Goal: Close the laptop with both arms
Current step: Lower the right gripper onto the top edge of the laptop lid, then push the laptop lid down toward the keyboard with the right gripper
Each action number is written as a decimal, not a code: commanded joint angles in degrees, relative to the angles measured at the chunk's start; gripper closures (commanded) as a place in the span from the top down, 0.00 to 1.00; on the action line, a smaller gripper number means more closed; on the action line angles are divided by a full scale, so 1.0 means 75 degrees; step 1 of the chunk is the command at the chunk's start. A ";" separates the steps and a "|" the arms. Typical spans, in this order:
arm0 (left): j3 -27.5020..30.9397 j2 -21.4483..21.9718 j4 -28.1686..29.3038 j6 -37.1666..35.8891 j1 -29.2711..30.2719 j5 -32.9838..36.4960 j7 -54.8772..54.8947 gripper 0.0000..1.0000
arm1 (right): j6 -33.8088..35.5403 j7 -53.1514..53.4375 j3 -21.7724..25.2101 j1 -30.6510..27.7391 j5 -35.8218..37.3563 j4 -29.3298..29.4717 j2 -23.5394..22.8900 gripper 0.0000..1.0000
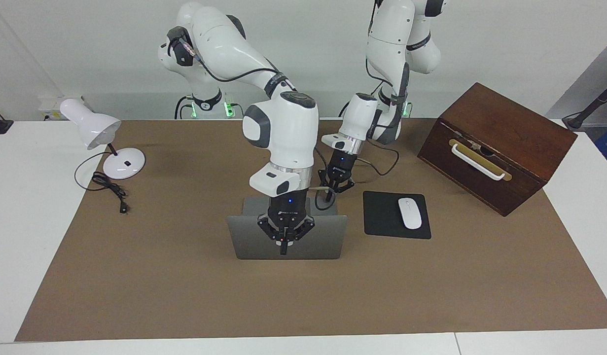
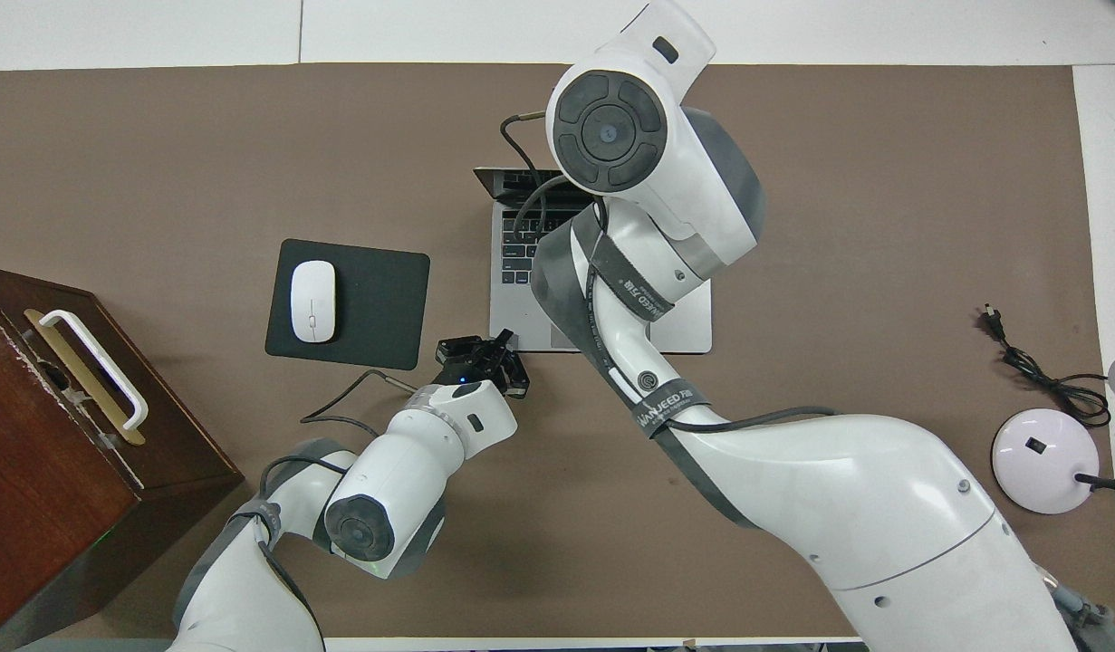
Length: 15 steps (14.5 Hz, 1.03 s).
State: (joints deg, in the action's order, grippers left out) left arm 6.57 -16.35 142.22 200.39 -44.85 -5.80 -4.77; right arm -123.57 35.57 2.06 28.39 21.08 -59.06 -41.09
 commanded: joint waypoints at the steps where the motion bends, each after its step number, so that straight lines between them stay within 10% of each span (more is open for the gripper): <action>1: 0.0143 -0.0750 -0.0283 0.0035 -0.0173 -0.0071 0.0062 0.00 | 0.0092 0.0015 0.0042 -0.0035 -0.0513 0.0211 -0.0123 0.00; 15: 0.0143 -0.0914 -0.0225 0.0035 -0.0149 -0.0059 0.0062 0.00 | 0.1990 -0.1004 0.0147 -0.0199 -0.2833 0.0199 -0.0006 0.00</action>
State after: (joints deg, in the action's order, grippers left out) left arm 6.57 -16.44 142.27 200.67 -44.85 -5.80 -4.74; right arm -111.12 31.18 2.64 27.76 2.79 -58.54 -41.09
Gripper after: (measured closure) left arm 0.991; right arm 0.991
